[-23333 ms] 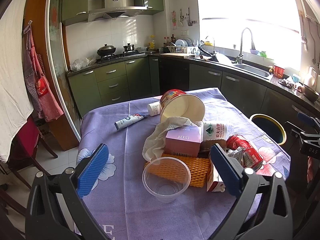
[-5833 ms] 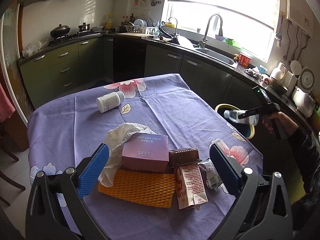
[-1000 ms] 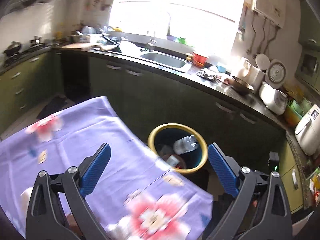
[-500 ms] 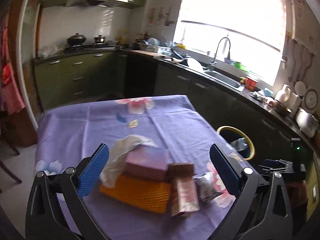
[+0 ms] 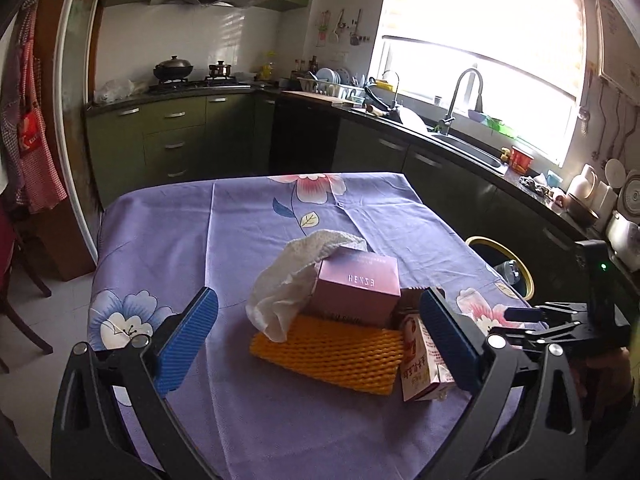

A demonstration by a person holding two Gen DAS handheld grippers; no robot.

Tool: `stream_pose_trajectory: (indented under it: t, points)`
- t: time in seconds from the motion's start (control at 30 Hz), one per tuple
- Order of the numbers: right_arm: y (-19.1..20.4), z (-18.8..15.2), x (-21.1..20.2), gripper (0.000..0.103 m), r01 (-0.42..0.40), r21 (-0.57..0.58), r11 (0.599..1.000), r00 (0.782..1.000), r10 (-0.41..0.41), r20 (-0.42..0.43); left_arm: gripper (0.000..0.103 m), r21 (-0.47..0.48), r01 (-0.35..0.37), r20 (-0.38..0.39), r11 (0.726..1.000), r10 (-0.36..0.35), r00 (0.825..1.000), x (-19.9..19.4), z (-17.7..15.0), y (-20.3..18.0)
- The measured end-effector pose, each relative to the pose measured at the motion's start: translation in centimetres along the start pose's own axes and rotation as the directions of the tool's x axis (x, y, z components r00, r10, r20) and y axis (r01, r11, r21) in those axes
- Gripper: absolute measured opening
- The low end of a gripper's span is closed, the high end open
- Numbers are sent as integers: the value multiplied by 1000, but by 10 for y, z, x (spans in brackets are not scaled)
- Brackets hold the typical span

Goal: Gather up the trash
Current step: 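Reach the right gripper to the white-blue snack wrapper and grasp it, then carry the snack wrapper with the right gripper over the bin and release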

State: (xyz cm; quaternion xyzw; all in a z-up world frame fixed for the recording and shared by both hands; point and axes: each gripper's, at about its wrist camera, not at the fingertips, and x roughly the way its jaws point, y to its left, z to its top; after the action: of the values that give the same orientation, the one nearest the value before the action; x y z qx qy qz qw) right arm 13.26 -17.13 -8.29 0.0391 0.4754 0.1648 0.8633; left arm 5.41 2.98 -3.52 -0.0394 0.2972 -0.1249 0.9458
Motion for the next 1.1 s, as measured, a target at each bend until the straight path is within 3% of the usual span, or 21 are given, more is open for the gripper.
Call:
stream_pose_trajectory:
  t: [0.4,0.53,0.77,1.1]
  points:
    - [15,12,52,69,23,15,1000,995,-22,-93,96,-14,49,-4,999,-49,999,9,-7,10]
    - [17,13,60,57,38,8,999,994,-37,-107,96,-13,51,-9,999,-51,999,11,-9,11]
    - [15,12,59,41,46,5,999,994,-45,-99,96,-14,56,-17,998,-57,998,13,-10,11]
    - [6,5,37,37,35,1,999,998,-34,-53,96,7,55,-22,998,-55,998,13,-8,2]
